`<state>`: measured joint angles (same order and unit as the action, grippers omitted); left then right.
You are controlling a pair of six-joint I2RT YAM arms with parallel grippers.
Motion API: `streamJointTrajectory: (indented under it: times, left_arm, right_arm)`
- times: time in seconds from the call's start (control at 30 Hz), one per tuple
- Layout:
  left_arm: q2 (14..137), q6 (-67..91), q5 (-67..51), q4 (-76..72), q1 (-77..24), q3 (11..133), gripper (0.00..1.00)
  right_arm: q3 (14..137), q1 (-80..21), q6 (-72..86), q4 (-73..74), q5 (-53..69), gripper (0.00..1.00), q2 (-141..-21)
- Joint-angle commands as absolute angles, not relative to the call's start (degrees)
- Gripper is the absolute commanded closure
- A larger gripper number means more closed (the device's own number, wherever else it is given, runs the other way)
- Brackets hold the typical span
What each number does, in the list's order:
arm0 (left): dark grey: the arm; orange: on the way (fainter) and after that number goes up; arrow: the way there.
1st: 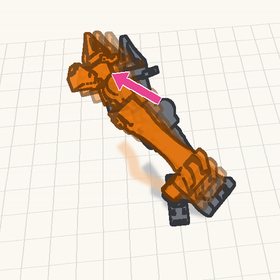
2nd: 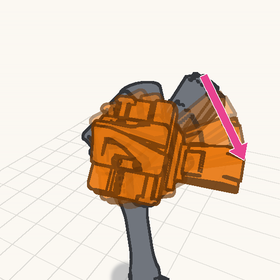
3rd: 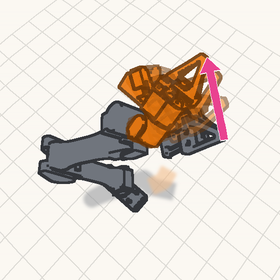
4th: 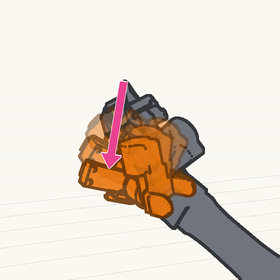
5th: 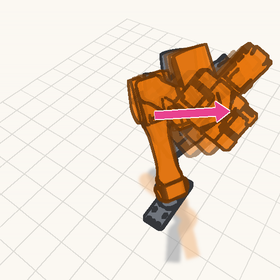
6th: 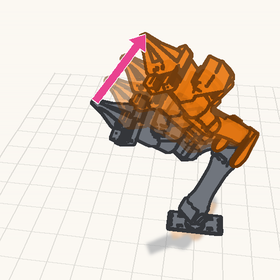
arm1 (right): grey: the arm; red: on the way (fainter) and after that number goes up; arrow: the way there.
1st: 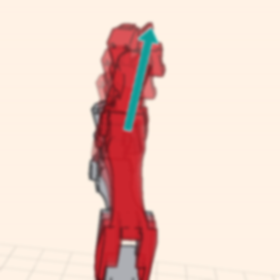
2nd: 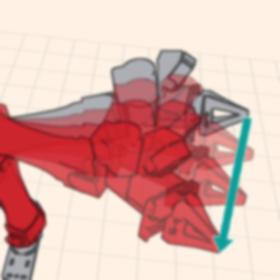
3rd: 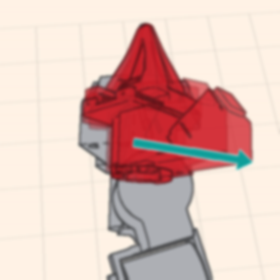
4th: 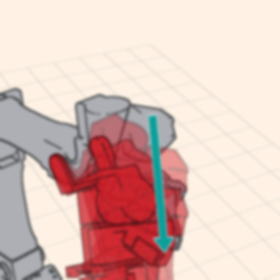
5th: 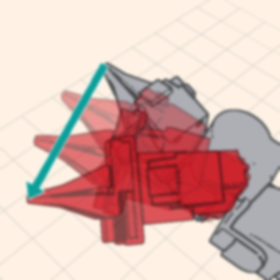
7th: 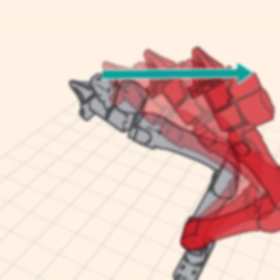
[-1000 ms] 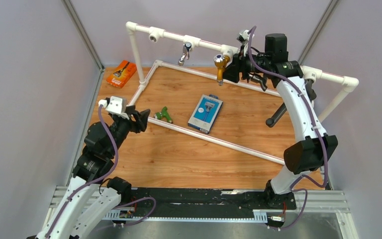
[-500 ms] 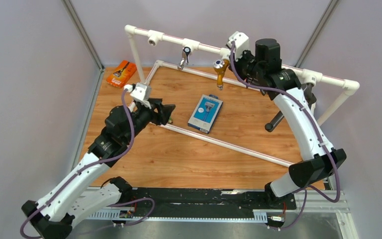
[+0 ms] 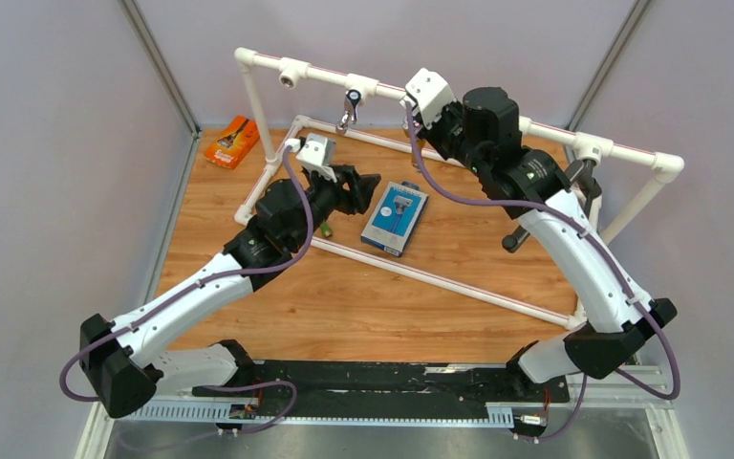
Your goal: Install the water faucets
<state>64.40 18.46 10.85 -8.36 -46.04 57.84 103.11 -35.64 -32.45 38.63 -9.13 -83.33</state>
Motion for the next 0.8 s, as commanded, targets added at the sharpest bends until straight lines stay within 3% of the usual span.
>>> streamJointTrajectory:
  times: [0.0, 0.03, 0.07, 0.1, 0.2, 0.37, 0.47, 0.77]
  left_arm:
    - [65.48, 20.39, 13.27, -14.85, -46.85, 61.61, 0.32]
    - [65.22, 20.3, 14.58, -14.85, -46.85, 61.35, 0.32]
    - [64.34, 19.78, 15.63, -14.59, -46.85, 60.65, 0.31]
    - [63.81, 19.43, 18.6, -14.24, -46.67, 60.3, 0.3]
    - [59.08, 16.28, 25.21, -11.0, -46.41, 58.28, 0.25]
    - [49.23, 17.13, 30.49, -1.42, -39.04, 54.94, 0.2]
    - [40.62, 15.21, 33.99, 1.75, -34.37, 50.12, 0.19]
    - [23.75, -1.57, 49.91, 3.17, -34.01, 40.01, 0.14]
  right_arm:
    - [106.18, -36.12, -27.87, 31.74, -8.35, 0.93, -78.24]
    - [105.21, -36.12, -26.82, 30.25, -9.05, 0.93, -76.57]
    - [104.16, -36.12, -25.5, 28.41, -10.18, 0.85, -74.81]
    - [102.41, -36.12, -24.53, 26.39, -11.59, 0.67, -72.62]
    - [96.52, -36.04, -22.07, 19.8, -14.84, 0.53, -65.85]
    - [85.02, -36.04, -18.29, 12.49, -22.22, 0.0, -53.9]
    - [75.36, -36.04, -16.7, 9.24, -25.39, 0.0, -45.91]
    - [54.24, -36.03, -17.23, 3.43, -32.52, 0.0, -20.68]
